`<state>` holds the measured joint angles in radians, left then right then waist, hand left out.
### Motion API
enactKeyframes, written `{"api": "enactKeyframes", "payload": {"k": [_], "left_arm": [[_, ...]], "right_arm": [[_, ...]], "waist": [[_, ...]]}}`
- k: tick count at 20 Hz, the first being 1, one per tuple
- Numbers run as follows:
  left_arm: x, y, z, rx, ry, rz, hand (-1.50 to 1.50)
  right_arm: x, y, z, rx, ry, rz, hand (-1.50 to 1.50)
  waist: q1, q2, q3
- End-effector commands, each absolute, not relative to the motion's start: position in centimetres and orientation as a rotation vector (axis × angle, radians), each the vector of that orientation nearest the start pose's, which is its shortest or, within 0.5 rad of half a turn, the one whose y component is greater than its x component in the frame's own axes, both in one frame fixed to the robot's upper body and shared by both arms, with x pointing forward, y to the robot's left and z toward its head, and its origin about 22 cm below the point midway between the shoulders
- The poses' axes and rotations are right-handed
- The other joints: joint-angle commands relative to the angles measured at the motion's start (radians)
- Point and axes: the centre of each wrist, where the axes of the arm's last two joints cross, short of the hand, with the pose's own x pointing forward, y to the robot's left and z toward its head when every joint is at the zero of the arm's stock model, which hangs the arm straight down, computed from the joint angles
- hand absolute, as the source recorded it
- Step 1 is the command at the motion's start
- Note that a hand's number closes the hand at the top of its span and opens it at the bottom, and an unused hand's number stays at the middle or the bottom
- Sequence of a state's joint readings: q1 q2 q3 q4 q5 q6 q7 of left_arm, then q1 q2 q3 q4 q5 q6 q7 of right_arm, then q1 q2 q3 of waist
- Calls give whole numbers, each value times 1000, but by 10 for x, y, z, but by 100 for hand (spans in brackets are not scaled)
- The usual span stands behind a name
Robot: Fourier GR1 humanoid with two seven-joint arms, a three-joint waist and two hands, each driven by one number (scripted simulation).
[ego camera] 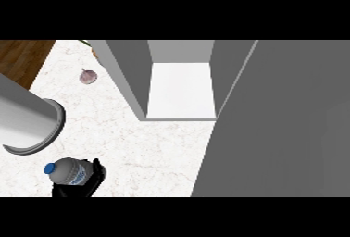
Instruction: Pick up the bottled water, place it into the cabinet and close the cabinet
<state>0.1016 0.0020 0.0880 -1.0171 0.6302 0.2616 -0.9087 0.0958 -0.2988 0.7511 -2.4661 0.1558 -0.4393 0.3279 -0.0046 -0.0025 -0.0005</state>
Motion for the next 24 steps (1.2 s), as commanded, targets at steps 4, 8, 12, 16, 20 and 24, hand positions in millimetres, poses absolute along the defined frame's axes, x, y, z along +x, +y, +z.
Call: {"api": "enactKeyframes", "payload": {"k": [4, 8, 12, 16, 20, 24], "left_arm": [[195, 254, -135, 52, -1733, 503, 150], [230, 258, -120, -133, -1760, 299, 150], [248, 251, -103, -188, -1739, 244, 150], [233, 227, -92, -247, -1735, 246, 150], [229, 224, -83, -317, -1721, 256, 150], [257, 200, -43, -314, -1721, 266, 150]], "right_arm": [[98, -155, 171, 273, -1980, 247, -150], [100, -153, 175, 281, -1991, 237, -150], [84, -166, 184, 286, -1987, 224, -150], [93, -156, 180, 275, -1989, 235, -150], [85, -159, 188, 258, -1996, 196, -150], [88, -154, 183, 270, -1989, 215, -150]], "waist": [[-24, -1, 0], [-23, 2, -2], [-15, -1, 1], [3, -1, 0], [1, -1, 0], [-2, -1, 0]]}}
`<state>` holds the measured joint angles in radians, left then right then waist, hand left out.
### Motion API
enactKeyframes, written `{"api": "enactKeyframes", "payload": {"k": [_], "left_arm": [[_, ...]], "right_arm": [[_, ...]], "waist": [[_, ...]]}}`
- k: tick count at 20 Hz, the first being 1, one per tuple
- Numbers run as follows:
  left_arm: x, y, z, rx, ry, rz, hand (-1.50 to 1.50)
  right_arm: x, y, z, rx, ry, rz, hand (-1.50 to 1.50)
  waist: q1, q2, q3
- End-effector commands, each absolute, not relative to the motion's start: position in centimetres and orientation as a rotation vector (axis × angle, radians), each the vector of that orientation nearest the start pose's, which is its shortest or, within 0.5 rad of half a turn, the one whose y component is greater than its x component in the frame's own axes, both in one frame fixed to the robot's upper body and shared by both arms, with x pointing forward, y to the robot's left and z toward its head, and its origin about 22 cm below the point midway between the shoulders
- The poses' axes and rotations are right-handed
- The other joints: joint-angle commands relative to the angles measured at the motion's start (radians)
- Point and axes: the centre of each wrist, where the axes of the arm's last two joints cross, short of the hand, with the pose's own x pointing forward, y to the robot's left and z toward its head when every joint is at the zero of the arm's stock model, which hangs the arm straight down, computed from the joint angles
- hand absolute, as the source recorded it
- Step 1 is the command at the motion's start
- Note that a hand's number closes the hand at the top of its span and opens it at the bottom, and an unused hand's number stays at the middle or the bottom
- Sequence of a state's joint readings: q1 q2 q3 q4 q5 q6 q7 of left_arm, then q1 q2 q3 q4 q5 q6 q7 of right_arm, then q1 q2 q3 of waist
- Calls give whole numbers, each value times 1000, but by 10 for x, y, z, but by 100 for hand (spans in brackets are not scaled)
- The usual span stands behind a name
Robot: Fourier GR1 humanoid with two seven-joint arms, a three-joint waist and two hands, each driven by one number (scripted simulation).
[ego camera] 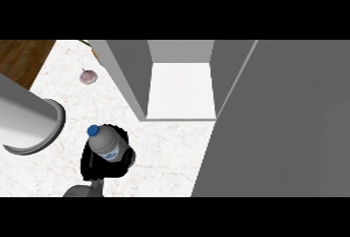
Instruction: Pick up the bottled water, place it into the cabinet and close the cabinet
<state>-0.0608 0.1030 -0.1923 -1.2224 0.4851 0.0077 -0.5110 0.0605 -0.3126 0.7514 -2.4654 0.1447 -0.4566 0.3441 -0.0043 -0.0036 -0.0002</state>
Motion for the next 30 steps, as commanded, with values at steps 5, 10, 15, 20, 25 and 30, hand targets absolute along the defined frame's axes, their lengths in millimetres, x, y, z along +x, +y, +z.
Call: {"api": "enactKeyframes", "payload": {"k": [5, 10, 15, 20, 25, 30], "left_arm": [[255, 186, -28, -300, -1773, 217, 150], [261, 158, -2, -305, -1802, 181, 150], [276, 128, 21, -304, -1768, 173, 150], [303, 116, 49, -265, -1827, 155, 150], [330, 105, 73, -197, -1839, 169, 150], [350, 86, 61, -108, -1833, 113, 150]], "right_arm": [[86, -156, 184, 272, -1975, 221, -150], [95, -147, 164, 260, -1980, 227, -150], [87, -154, 172, 254, -1986, 225, -150], [82, -162, 182, 265, -1989, 191, -150], [82, -152, 170, 271, -1964, 214, -150], [86, -158, 171, 275, -1969, 221, -150]], "waist": [[0, 1, 0], [-1, 2, 0], [-6, 1, 0], [-9, 1, 0], [-11, 2, 0], [-20, 4, 0]]}}
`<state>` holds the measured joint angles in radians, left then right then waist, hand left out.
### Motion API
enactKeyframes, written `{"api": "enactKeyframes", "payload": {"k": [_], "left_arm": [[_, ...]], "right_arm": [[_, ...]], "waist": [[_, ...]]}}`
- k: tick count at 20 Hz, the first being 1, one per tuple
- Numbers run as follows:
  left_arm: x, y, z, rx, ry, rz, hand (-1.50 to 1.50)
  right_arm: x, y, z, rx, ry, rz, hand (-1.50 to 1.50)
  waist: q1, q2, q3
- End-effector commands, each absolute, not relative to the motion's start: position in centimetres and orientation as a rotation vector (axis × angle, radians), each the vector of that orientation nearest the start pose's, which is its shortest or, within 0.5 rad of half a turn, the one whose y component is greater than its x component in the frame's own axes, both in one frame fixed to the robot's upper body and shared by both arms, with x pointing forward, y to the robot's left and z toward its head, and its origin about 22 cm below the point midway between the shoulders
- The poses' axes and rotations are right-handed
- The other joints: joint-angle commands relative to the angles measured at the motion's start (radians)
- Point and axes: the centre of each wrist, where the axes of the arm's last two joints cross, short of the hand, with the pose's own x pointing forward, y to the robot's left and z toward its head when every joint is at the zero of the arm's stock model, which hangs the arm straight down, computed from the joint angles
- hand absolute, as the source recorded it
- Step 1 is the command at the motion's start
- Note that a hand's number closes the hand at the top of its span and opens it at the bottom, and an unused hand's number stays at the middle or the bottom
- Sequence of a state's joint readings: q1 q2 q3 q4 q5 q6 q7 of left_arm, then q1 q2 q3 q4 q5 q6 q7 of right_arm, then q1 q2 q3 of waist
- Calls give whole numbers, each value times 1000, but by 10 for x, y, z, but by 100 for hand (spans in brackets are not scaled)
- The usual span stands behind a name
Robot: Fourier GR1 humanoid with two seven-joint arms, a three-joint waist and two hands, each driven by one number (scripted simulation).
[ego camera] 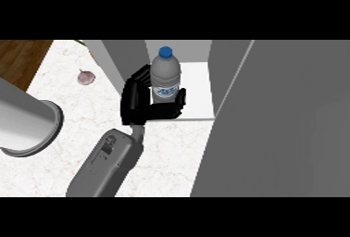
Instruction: Pick up the bottled water, place it into the cabinet and close the cabinet
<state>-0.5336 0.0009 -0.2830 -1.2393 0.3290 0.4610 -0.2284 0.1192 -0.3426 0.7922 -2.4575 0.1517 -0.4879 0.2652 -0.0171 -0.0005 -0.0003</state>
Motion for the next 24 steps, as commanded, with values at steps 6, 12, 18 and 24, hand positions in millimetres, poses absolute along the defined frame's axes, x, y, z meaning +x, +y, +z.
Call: {"api": "enactKeyframes", "payload": {"k": [6, 12, 18, 24], "left_arm": [[387, 103, 65, -61, -1820, 78, 150], [407, 94, 66, 69, -1793, 37, 150], [425, 90, 67, 147, -1769, 36, 150], [430, 98, 49, 354, -1749, -40, 150]], "right_arm": [[82, -154, 170, 307, -1973, 216, -150], [88, -159, 172, 297, -1992, 175, -150], [86, -161, 175, 300, -1973, 206, -150], [85, -157, 179, 337, -1989, 177, -150]], "waist": [[-6, 3, 0], [-8, 4, 0], [-15, 7, 0], [-42, 16, -2]]}}
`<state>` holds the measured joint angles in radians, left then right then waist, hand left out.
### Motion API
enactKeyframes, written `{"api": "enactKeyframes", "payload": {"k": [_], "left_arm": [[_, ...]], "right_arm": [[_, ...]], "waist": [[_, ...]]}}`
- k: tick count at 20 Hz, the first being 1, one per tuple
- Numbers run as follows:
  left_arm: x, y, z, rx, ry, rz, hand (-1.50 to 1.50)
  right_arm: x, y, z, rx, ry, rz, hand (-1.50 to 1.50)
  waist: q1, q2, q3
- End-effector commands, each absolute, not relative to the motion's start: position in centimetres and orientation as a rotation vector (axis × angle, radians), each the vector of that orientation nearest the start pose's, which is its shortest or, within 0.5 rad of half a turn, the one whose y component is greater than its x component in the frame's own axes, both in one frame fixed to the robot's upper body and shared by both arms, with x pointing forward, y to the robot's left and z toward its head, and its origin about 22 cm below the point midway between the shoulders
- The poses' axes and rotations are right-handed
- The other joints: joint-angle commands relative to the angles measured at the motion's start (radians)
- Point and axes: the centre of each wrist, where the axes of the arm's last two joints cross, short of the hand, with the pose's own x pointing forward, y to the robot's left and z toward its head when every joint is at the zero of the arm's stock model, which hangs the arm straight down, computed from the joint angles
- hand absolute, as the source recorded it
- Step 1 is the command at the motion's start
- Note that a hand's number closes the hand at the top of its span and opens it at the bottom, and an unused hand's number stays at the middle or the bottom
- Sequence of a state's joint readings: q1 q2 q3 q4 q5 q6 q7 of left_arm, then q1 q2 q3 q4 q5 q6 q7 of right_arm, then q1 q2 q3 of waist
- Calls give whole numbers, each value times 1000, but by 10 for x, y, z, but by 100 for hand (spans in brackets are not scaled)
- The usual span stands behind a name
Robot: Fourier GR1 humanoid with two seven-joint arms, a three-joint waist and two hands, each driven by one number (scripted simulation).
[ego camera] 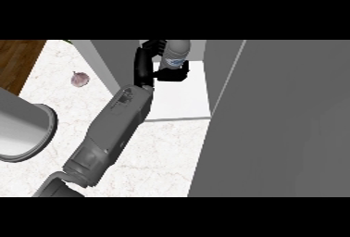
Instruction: Pick up the bottled water, place it into the cabinet and close the cabinet
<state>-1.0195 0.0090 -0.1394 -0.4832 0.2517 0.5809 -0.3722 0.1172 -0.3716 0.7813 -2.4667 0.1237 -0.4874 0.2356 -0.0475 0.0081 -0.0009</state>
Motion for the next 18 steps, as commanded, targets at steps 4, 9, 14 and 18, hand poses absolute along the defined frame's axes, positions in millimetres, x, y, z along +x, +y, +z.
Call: {"api": "enactKeyframes", "payload": {"k": [4, 9, 14, 18], "left_arm": [[427, 98, 36, 379, -1731, -51, 150], [427, 114, 24, 399, -1709, -22, 150], [425, 123, 15, 465, -1679, -31, 150], [425, 111, 17, 536, -1691, -72, -150]], "right_arm": [[82, -156, 170, 343, -1963, 201, -150], [78, -167, 173, 321, -1977, 223, -150], [86, -163, 164, 328, -1984, 203, -150], [89, -161, 169, 335, -2015, 232, -150]], "waist": [[-6, 4, 0], [-22, 9, 0], [-19, 12, 1], [-29, 17, -1]]}}
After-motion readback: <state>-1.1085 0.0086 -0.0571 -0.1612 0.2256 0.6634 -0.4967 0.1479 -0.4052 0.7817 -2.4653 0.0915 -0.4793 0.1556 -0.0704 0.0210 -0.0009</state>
